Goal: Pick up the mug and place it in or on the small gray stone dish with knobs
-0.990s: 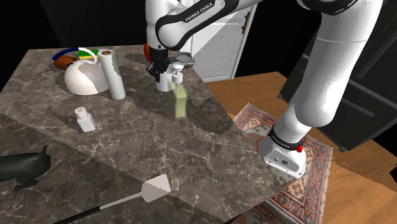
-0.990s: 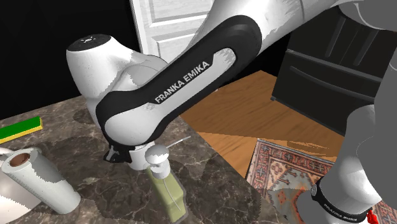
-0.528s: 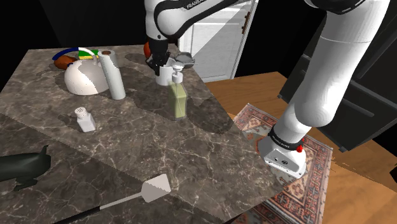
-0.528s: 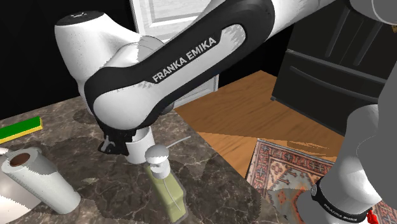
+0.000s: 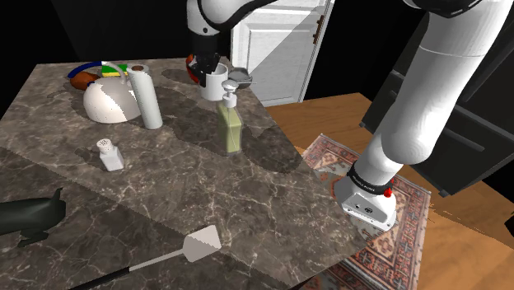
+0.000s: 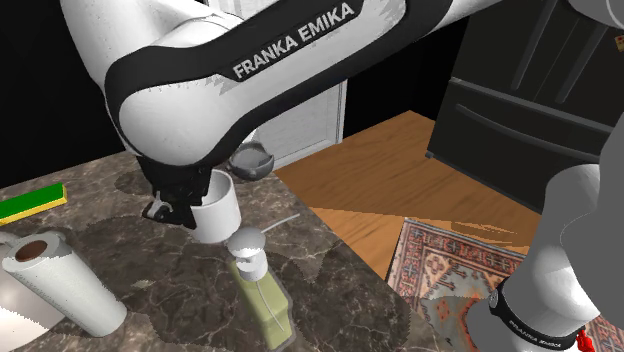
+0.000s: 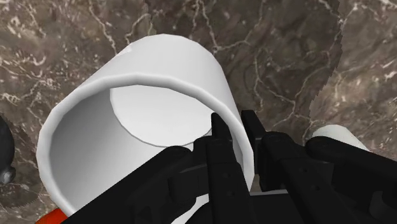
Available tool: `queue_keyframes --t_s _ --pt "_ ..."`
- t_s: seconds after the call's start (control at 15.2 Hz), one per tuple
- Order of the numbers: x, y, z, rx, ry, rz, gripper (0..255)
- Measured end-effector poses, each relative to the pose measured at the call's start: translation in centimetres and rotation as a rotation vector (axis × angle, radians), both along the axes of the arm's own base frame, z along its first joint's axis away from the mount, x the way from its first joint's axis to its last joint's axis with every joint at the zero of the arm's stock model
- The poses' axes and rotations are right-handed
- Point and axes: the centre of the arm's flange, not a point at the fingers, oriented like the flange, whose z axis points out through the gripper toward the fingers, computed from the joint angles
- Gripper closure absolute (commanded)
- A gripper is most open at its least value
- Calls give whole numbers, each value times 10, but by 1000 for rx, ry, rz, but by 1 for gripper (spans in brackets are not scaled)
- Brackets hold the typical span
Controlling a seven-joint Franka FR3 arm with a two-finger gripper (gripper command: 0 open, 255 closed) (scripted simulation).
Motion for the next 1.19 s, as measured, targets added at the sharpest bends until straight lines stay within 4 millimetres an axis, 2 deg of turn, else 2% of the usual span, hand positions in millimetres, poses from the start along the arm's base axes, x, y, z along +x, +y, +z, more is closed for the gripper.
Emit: queue_keyframes --t_s 0.33,0.4,0.73,1.19 --pt "0 1 26 0 0 0 255" --pt "2 -4 30 0 0 0 255" --pt "31 -55 39 0 0 -1 255" --pt "66 -141 44 0 1 -1 255"
